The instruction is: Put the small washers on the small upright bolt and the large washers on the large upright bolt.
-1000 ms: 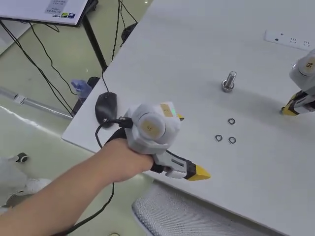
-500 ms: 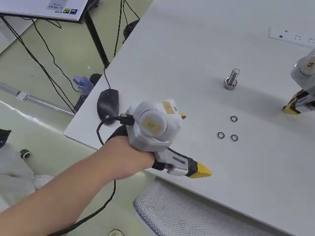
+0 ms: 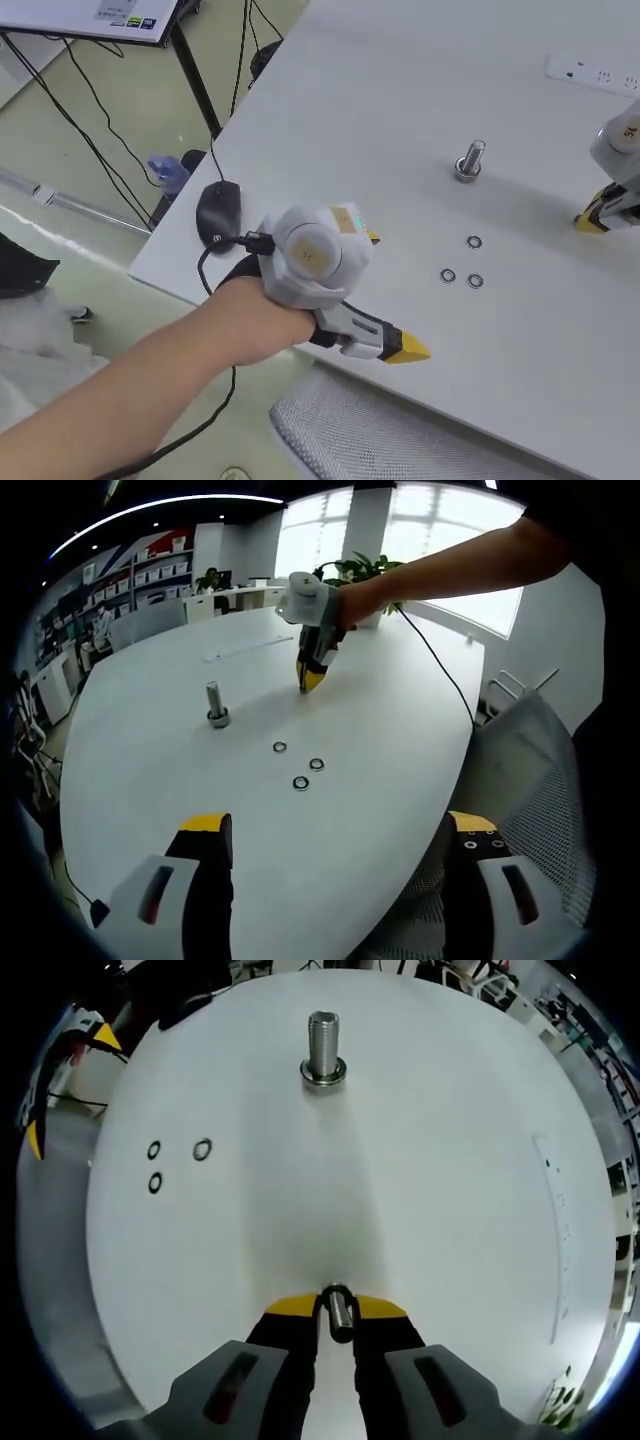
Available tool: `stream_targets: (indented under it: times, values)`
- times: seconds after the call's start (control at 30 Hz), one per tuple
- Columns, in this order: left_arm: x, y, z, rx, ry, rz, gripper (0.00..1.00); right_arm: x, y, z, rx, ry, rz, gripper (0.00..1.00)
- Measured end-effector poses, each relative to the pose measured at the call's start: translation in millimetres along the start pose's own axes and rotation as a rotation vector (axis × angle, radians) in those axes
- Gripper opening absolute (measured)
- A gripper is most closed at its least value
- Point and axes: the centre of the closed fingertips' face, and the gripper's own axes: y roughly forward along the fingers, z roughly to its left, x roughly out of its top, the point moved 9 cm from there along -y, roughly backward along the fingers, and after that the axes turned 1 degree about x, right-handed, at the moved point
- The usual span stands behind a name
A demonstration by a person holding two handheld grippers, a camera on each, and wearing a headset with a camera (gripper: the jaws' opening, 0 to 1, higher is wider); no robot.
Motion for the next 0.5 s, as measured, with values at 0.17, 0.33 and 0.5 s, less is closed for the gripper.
stream_targets:
  times: [0.17,0.33,0.5]
  values:
    - [1.1,-1.0,0.3,0.000,0.002,0.000,0.86,1.3,-1.0,-0.8,0.004,0.005,-0.004,0.17]
    - [1.3,-1.9,-0.3,-0.001,0.006,-0.003,0.86,2.2,-1.7,-5.5,0.004,-0.001,-0.009,0.21]
    - [2.0,-4.3,-1.0,0.001,0.009,-0.005,0.86,2.3,-6.1,-2.1,0.007,-0.014,-0.009,0.25]
